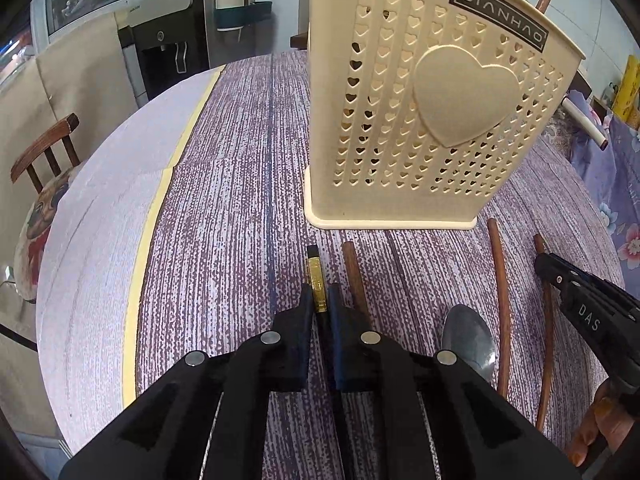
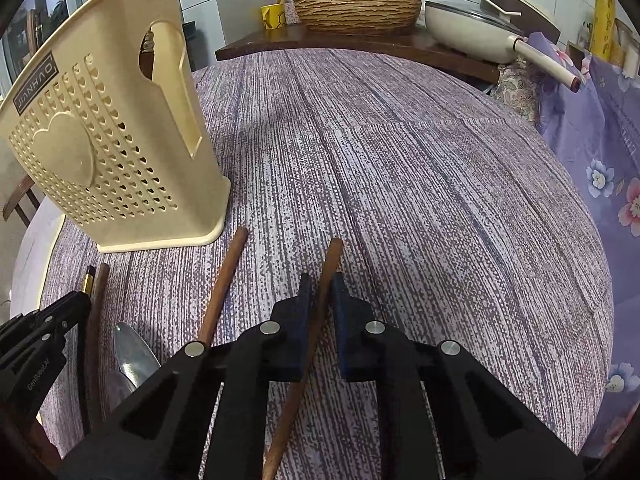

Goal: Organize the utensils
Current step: 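Grasp a brown chopstick with the right gripper while the left gripper grasps a black chopstick, then lift both chopsticks and drop them into the cream holder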

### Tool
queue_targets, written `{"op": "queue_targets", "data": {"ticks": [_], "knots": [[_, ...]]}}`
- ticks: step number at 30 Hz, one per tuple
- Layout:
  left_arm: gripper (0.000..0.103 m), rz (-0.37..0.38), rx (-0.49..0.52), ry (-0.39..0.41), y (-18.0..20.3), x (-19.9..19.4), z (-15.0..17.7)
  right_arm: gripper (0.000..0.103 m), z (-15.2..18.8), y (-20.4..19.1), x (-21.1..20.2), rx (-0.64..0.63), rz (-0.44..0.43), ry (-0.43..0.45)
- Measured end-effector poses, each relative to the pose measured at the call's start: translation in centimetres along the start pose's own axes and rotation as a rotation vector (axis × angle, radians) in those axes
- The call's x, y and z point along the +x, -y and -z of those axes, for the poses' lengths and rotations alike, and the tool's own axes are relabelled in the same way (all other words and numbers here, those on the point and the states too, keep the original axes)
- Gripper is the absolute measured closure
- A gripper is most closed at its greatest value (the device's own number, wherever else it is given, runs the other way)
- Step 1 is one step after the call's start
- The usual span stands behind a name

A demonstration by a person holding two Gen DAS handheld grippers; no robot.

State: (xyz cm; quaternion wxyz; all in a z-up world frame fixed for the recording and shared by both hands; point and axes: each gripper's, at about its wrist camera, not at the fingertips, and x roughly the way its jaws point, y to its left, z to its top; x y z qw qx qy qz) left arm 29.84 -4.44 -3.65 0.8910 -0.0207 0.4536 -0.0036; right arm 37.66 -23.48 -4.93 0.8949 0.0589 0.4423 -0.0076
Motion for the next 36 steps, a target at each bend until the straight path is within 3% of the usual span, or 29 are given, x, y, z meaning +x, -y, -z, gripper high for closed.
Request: {"op": "queue_targets", "data": {"ticks": [9, 15, 29, 36], "knots": [[0.095, 0.027, -0.026, -0.002, -0.5, -0.2, 0.0, 0.093, -0.1, 0.7, 0.0, 0.032, -0.061, 0.004], [0.095, 0.053, -0.040, 0.034, -0.9, -1.4, -0.4, 0.093, -0.5, 1.3, -2.0, 0.059, -0.144, 0.056], [0.095, 0.127, -0.039, 0.229, -1.7, -9.8, -2.2, 0.095, -2.7, 2.0, -13.2, -0.007, -0.212, 0.306], [0.095, 0.136, -0.021, 0.310, -1.8, -13.3, -2.8, 0.095, -3.3, 2.7, -18.1, -0.035, -0.239, 0.390]]}}
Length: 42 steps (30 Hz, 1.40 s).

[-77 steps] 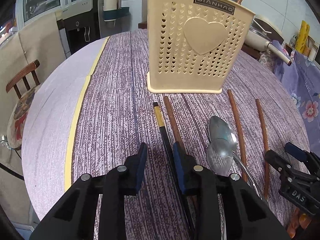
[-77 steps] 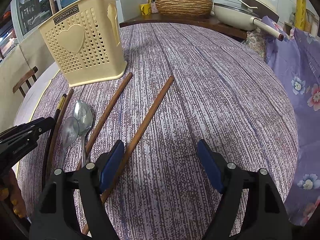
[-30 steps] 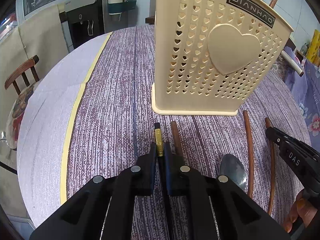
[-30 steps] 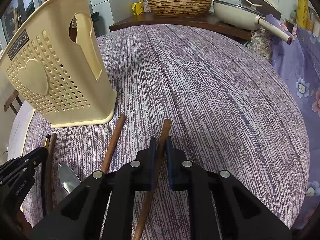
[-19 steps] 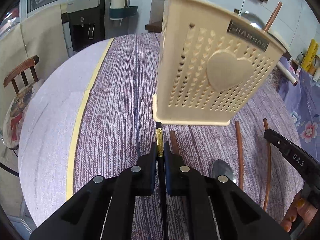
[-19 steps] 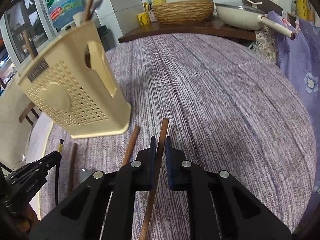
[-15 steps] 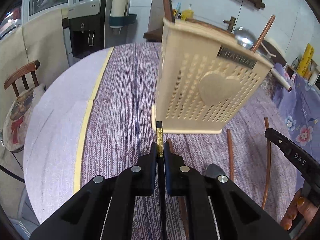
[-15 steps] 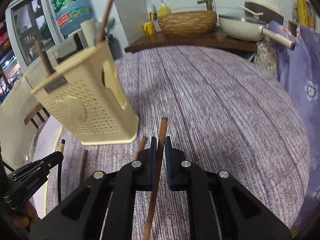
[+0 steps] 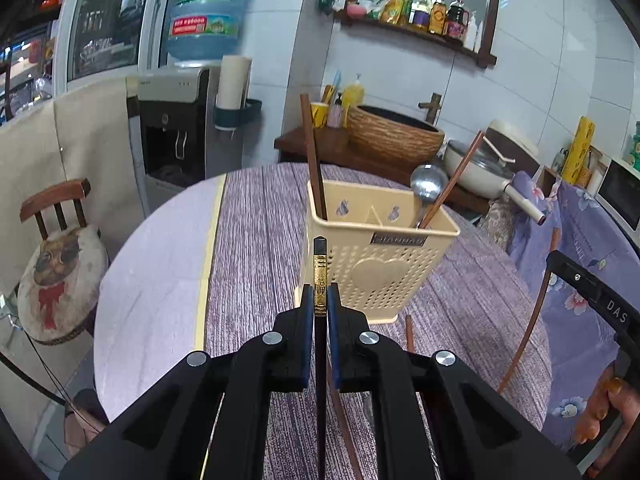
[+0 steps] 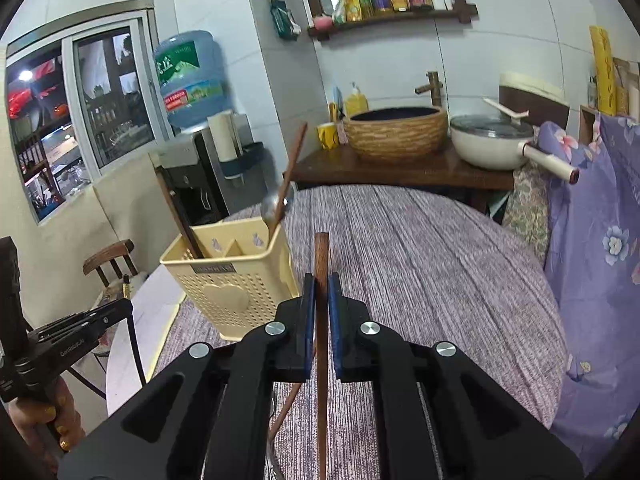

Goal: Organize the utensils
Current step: 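Lift both chopsticks and drop them into the cream holder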

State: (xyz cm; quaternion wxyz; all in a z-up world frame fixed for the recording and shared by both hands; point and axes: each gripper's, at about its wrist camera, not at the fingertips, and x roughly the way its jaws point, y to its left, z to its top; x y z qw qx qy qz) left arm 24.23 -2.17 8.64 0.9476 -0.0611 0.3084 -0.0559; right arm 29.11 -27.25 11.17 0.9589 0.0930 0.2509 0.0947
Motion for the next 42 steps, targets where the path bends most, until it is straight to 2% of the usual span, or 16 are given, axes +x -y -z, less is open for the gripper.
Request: {"op": "queue_targets", "data": {"ticks": [9, 18, 26, 31, 35, 42], "knots": [[0.095, 0.004, 0.017, 0.036, 0.1, -2.1, -0.9, 0.095, -1.4, -0.5, -2.8, -0.027, -0.028, 0.027], [0.095, 0.019, 0.007, 0.041, -0.4, -2.8, -1.1, 0.095, -1.6, -1.7, -3.2, -0.061, -0.039, 0.034], [0.095, 0.036, 0.010, 0.057, -0.6, -3.8, -2.2, 0.095, -2.9, -2.3, -3.5, -0.062, -0.082, 0.030], [0.095, 0.064, 0.026, 0.102, -0.3, -5.7, -5.0, 0.095, -5.7, -3.4, -4.3, -0.077, -0.130, 0.044], [0.095, 0.100, 0.028, 0.137, 0.2, -7.2, -8.4, 0.095, -9.6, -4.6, -5.6, -0.079, -0.161, 0.088], [0.095, 0.095, 0.008, 0.224, 1.1, -8.5, -14.6, 0.095, -16.2, -6.6, -6.2, -0.088, -0.142, 0.190]]}}
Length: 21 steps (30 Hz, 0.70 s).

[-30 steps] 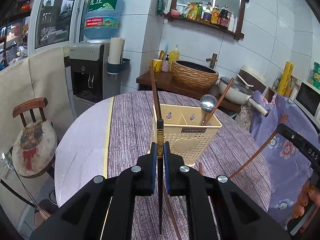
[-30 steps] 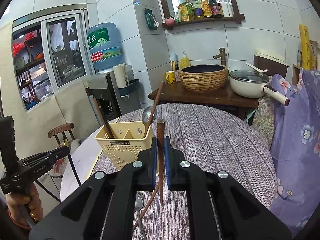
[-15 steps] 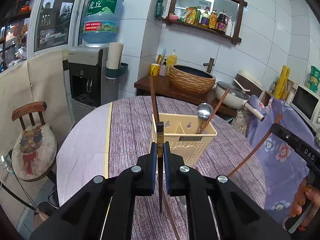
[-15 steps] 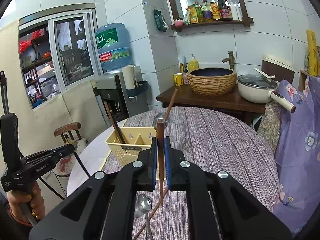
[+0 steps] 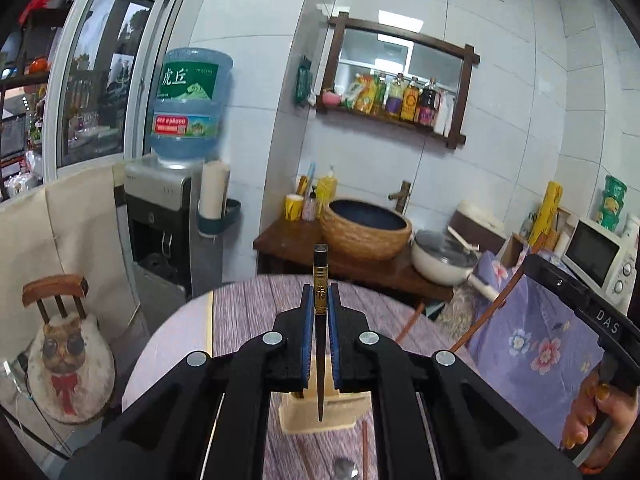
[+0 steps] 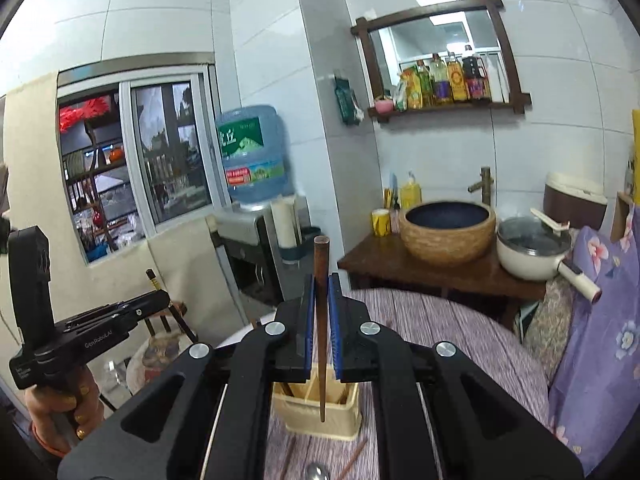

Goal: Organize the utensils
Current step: 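Lift both chopsticks and drop them into the cream holder, then open both grippers and return them to the utensils on the table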

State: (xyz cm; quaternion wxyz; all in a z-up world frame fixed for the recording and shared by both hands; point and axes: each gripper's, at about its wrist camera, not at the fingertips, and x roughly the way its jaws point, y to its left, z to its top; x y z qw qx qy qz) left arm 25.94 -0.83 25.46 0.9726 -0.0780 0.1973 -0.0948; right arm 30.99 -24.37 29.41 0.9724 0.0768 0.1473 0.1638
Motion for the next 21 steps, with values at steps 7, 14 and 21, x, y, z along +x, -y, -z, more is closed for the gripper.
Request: {"op": "queue_targets", "data": {"ticks": [7, 14, 21], "knots": [[0.095, -0.057, -0.022, -0.024, 0.2, 4.5, 0.0, 0.095, 0.4, -0.2, 5.0, -0.003, 0.044, -0.028], [0.095, -0.077, -0.029, -0.131, -0.5, 8.4, 5.0, 0.095, 5.8, 0.5, 9.4, 0.015, 0.049, -0.135], [0.095, -0.088, -0.040, -0.207, -1.3, 10.6, 8.0, 0.095, 9.0, 1.0, 11.3, 0.027, 0.059, -0.194]]}}
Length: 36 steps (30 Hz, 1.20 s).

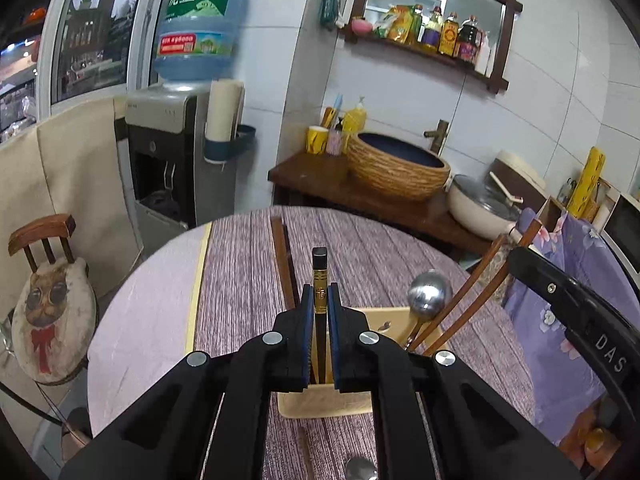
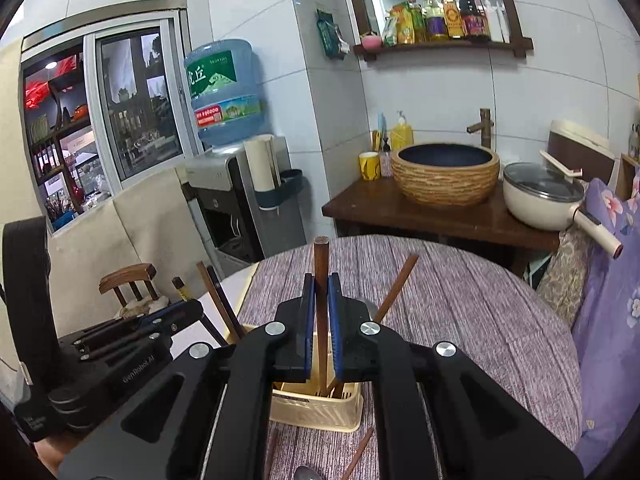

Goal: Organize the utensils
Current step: 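Open both grippers and return them to the utensils on the table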

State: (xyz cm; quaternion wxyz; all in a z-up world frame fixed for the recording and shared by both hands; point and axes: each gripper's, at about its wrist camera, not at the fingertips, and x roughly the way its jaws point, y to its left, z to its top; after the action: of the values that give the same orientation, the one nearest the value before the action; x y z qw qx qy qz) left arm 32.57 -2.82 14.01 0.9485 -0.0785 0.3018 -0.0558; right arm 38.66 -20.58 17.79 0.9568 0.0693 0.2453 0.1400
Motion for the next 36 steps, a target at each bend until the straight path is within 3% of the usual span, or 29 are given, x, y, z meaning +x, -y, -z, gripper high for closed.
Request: {"op": "queue_targets", "data": {"ticks": [8, 9, 10, 11, 12, 13, 15, 16, 19, 23, 27, 36], "knots": [[0.094, -0.020, 0.036, 0.017, 0.3, 0.3, 0.9, 0.095, 1.3, 0.7, 0.1, 0.004, 0.012, 0.015], [0.093, -0.017, 0.041, 0.019, 0.3, 0.1, 1.0, 0.094, 1.5, 0.7, -0.2, -0.001, 0.012, 0.027], [0.085, -0.017, 0.047, 0.024, 0.3, -0.1, 1.1, 0.091, 1.6, 0.7, -0.5, -0.008, 0.017, 0.036], [0.077, -0.020, 0.055, 0.037, 0.4, -0.6, 1.3, 0.079, 1.9, 0.7, -1.1, -0.017, 0.029, 0.055], [0.055, -0.025, 0.064, 0.050, 0.5, -0.9, 1.6, 0.058, 2.1, 0.7, -1.5, -0.020, 0.037, 0.068], [0.042, -0.032, 0.073, 0.072, 0.5, -1.6, 2.1, 0.048, 2.5, 0.8, -2.3, -0.022, 0.050, 0.090], [0.039, -0.050, 0.089, 0.113, 0.4, -3.0, 3.3, 0.042, 3.6, 0.9, -3.7, -0.044, 0.068, 0.112], [0.037, -0.056, 0.099, 0.117, 0.4, -3.4, 3.9, 0.041, 4.0, 0.8, -4.0, -0.055, 0.067, 0.109], [0.027, -0.076, 0.098, 0.109, -0.4, -4.2, 6.4, 0.028, 6.6, 0.9, -4.8, -0.089, 0.088, 0.072], [0.027, -0.108, 0.089, 0.044, -1.3, -3.6, 9.7, 0.027, 11.5, 1.7, -4.9, -0.101, 0.140, -0.012], [0.028, -0.111, 0.058, -0.070, -2.5, -2.0, 13.3, 0.027, 16.1, 2.8, -4.4, -0.065, 0.159, -0.102], [0.049, -0.088, 0.083, -0.195, -2.4, -0.6, 18.7, 0.027, 24.0, 4.8, -4.0, -0.015, 0.226, -0.240]]}}
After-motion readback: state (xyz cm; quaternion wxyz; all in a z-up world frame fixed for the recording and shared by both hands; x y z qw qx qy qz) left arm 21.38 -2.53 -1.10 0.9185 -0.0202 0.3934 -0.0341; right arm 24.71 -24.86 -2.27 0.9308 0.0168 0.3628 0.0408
